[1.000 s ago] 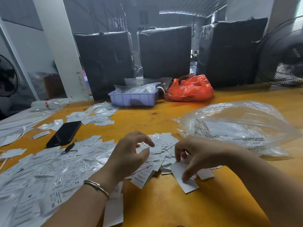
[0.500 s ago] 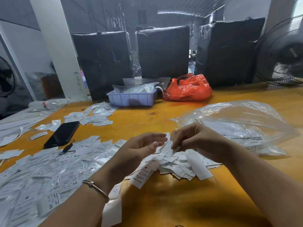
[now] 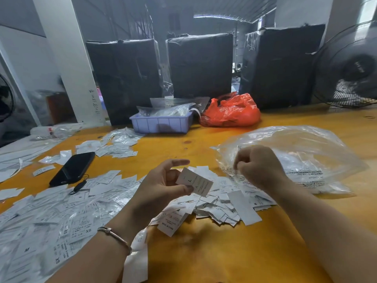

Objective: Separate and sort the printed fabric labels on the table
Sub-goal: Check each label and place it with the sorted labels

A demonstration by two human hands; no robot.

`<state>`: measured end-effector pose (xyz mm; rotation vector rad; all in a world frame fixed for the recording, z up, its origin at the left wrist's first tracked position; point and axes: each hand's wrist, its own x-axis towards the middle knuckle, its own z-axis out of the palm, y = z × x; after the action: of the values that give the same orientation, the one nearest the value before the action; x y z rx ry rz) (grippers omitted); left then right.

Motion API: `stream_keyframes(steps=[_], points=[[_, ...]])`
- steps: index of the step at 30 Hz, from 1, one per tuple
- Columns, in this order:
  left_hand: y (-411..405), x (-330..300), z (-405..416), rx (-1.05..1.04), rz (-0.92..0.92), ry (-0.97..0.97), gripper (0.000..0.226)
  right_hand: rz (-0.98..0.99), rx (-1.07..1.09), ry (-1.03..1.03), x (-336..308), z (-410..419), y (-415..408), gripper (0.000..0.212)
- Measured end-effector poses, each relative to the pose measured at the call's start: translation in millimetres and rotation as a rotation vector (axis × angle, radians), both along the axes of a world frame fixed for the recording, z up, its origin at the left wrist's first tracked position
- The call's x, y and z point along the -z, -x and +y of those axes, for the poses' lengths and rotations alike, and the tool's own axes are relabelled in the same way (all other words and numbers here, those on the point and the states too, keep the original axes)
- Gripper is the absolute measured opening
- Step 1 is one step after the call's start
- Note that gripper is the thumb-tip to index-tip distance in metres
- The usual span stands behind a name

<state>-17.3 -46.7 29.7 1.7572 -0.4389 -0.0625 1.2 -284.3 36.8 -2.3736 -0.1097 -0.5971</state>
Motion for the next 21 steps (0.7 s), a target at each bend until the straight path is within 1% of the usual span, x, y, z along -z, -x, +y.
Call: stream_keyframes(steps=[1, 2, 3, 5, 6, 7, 9, 10, 12, 14, 16, 18, 21], points=[[0, 1, 0, 0.004, -0.003, -0.013, 0.051, -0.036, 0.158, 0.095, 3, -3, -2, 0.022], [0, 2, 1, 0.010, -0.009, -0.028, 0.048, -0.025, 0.275, 0.167, 6, -8, -4, 0.019], [0, 3, 1, 0.014, -0.021, -0.050, 0.042, 0.026, 0.353, 0.241, 10, -12, -7, 0.018], [1, 4, 1, 0.012, -0.048, -0.092, 0.030, 0.128, 0.448, 0.353, 16, -20, -13, 0.025], [1, 4, 0, 0.010, -0.057, -0.104, 0.028, 0.130, 0.488, 0.370, 18, -24, -15, 0.029], [1, 4, 0, 0.010, -0.063, -0.109, 0.026, 0.091, 0.522, 0.358, 17, -28, -16, 0.032], [2, 4, 0, 0.017, -0.073, -0.106, 0.022, -0.014, 0.567, 0.295, 15, -34, -17, 0.033], [2, 4, 0, 0.019, -0.075, -0.101, 0.019, -0.026, 0.588, 0.292, 15, -37, -18, 0.030], [1, 5, 1, 0.024, -0.076, -0.090, 0.015, 0.053, 0.636, 0.366, 16, -39, -19, 0.023], [1, 5, 1, 0.032, -0.080, -0.094, 0.013, 0.198, 0.651, 0.437, 18, -39, -21, 0.023], [0, 6, 1, 0.021, -0.079, -0.105, 0.011, 0.291, 0.628, 0.449, 20, -41, -23, 0.025], [0, 7, 0, 0.009, -0.079, -0.109, 0.010, 0.323, 0.609, 0.436, 21, -44, -25, 0.023], [0, 7, 0, -0.004, -0.078, -0.124, 0.007, 0.293, 0.608, 0.429, 21, -46, -25, 0.013]])
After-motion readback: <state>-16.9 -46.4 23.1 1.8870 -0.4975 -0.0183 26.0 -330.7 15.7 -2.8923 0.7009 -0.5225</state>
